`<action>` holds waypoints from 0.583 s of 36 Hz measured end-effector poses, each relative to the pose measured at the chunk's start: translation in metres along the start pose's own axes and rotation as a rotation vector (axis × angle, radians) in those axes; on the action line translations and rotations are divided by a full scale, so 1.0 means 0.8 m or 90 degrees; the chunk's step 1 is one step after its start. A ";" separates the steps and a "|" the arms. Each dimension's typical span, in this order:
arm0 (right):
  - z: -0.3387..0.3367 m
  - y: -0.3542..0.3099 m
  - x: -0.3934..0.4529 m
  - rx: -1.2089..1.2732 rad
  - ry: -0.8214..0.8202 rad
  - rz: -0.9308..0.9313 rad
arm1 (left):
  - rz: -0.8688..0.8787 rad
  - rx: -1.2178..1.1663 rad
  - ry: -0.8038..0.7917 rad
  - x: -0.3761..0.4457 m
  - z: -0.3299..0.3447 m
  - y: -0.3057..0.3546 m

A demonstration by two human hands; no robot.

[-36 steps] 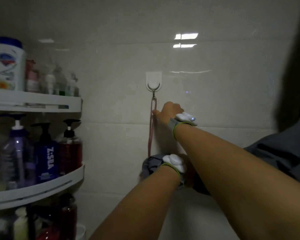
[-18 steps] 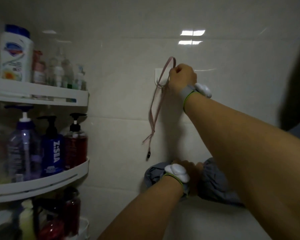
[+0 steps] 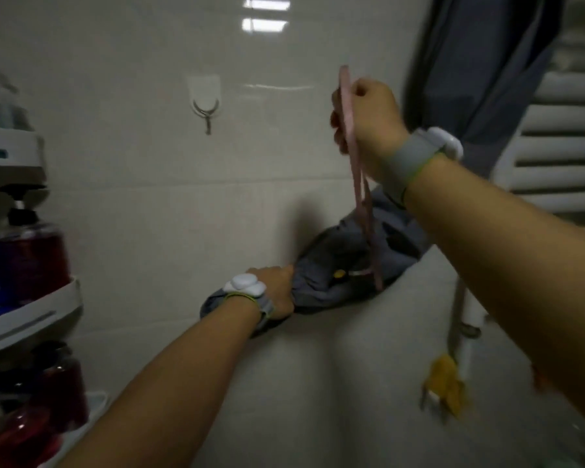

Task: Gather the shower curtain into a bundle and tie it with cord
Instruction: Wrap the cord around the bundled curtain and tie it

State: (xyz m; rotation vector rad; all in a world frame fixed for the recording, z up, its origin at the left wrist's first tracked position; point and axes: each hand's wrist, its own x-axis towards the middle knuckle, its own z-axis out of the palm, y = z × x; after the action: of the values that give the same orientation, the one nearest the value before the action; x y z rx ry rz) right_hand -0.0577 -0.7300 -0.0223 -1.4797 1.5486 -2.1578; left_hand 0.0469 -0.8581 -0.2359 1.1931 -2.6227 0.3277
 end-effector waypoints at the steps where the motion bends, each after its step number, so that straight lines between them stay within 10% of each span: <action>1: -0.011 0.017 -0.020 -0.024 -0.026 0.001 | 0.001 -0.020 -0.006 -0.003 0.004 0.008; 10: -0.104 0.190 -0.157 -0.459 -0.162 0.002 | 0.063 -0.069 -0.070 -0.021 0.028 0.102; 21: -0.163 0.202 -0.173 -0.452 -0.112 -0.151 | 0.037 -0.103 0.096 -0.061 0.051 0.170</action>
State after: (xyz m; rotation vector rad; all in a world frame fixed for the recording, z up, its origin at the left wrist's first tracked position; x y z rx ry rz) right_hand -0.1502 -0.6408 -0.2366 -2.0620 2.3036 -1.5616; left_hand -0.0301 -0.7486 -0.3032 1.0018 -2.5038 0.2016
